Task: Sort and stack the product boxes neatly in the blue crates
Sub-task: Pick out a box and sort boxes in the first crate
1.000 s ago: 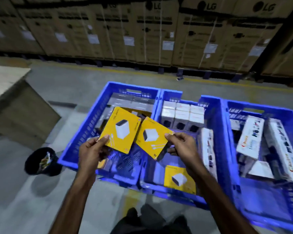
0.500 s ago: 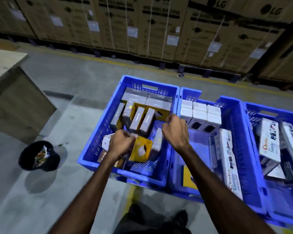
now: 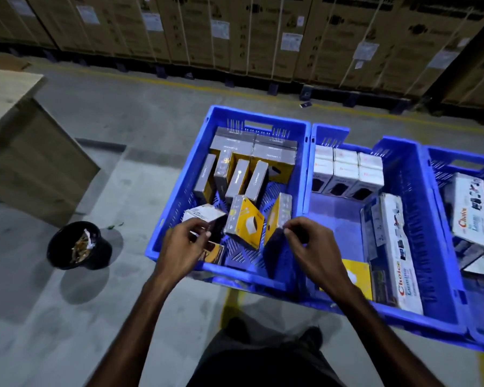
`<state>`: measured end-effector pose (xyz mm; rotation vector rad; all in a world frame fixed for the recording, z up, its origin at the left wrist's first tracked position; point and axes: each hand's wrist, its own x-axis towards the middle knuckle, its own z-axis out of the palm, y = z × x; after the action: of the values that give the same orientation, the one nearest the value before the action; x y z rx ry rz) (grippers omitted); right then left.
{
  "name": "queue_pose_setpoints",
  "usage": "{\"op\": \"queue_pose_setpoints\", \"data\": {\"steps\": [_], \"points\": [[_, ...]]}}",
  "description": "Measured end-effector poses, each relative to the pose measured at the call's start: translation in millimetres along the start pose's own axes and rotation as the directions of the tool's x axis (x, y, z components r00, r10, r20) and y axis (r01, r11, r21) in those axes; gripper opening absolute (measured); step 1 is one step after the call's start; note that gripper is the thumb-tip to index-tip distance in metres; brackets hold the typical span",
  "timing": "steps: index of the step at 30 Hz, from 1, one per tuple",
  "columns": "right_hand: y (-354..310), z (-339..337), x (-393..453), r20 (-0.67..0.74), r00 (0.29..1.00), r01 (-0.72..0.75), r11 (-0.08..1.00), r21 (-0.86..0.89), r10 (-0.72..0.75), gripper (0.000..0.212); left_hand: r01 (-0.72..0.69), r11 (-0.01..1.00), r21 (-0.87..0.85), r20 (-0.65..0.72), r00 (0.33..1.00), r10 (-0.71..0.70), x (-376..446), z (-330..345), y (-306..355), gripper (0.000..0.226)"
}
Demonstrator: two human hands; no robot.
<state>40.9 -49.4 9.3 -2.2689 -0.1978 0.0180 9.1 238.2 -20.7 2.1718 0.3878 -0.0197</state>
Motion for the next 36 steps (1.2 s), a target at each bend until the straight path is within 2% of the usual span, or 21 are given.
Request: {"op": "queue_pose_setpoints", "data": {"steps": [5, 9, 11, 15, 20, 23, 25, 27, 29, 31, 33, 36], "points": [[-10.4, 20.4, -18.1, 0.105, 0.992, 0.068, 0.997, 0.037, -0.072, 0.007, -0.089, 0.975, 0.203, 0.041, 0.996, 0.082, 1.5, -19.0, -7.3, 0.022], [-15.0, 29.0, -29.5, 0.147, 0.986, 0.076, 0.995, 0.057, -0.084, 0.011, -0.194, 0.882, 0.430, 0.102, 0.981, 0.166, 24.1, -22.3, -5.2, 0.045], [-15.2, 30.2, -33.0, 0.159, 0.983, 0.078, 0.995, 0.058, -0.087, 0.011, -0.172, 0.838, 0.517, 0.161, 0.982, 0.102, 38.9, -15.7, 2.4, 0.060], [-18.8, 31.9, -34.4, 0.170, 0.980, 0.100, 0.994, 0.048, -0.107, 0.010, -0.118, 0.668, 0.735, 0.273, 0.953, -0.133, 66.4, 7.4, 11.6, 0.081], [-20.8, 39.5, -30.4, 0.204, 0.975, 0.078, 0.996, 0.034, -0.083, 0.007, -0.065, 0.608, 0.791, 0.204, 0.965, -0.162, 80.1, 24.4, 10.9, 0.067], [-23.1, 43.6, -27.7, 0.221, 0.973, 0.067, 0.997, 0.032, -0.073, 0.007, -0.030, 0.649, 0.761, 0.125, 0.987, -0.102, 69.2, 20.8, 17.0, 0.053], [-25.5, 45.2, -23.4, 0.238, 0.969, 0.063, 0.997, 0.048, -0.073, 0.008, -0.003, 0.741, 0.672, 0.046, 0.998, -0.038, 55.6, 9.3, 21.9, 0.055], [-28.5, 48.6, -17.4, 0.259, 0.963, 0.056, 0.996, 0.073, -0.074, 0.008, -0.006, 0.865, 0.501, -0.029, 0.999, 0.023, 39.6, -6.9, 20.6, 0.062], [-30.9, 54.1, -10.0, 0.278, 0.958, 0.047, 0.994, 0.102, -0.073, 0.008, -0.009, 0.966, 0.259, -0.124, 0.991, 0.043, 21.3, -22.1, 14.2, 0.074], [-33.3, 60.6, -1.8, 0.305, 0.949, 0.041, 0.992, 0.123, -0.077, 0.009, 0.022, 0.996, -0.088, -0.217, 0.975, -0.041, 1.5, -31.8, 9.3, 0.077], [-35.2, 68.5, 6.3, 0.330, 0.938, 0.067, 0.990, 0.121, -0.104, 0.008, 0.058, 0.890, -0.452, -0.194, 0.968, -0.161, -15.5, -35.8, 5.0, 0.067], [-38.6, 81.6, 18.9, 0.387, 0.910, 0.141, 0.989, 0.042, -0.146, 0.005, 0.106, 0.588, -0.802, -0.059, 0.965, -0.255, -34.1, -39.3, -0.8, 0.048]]}}
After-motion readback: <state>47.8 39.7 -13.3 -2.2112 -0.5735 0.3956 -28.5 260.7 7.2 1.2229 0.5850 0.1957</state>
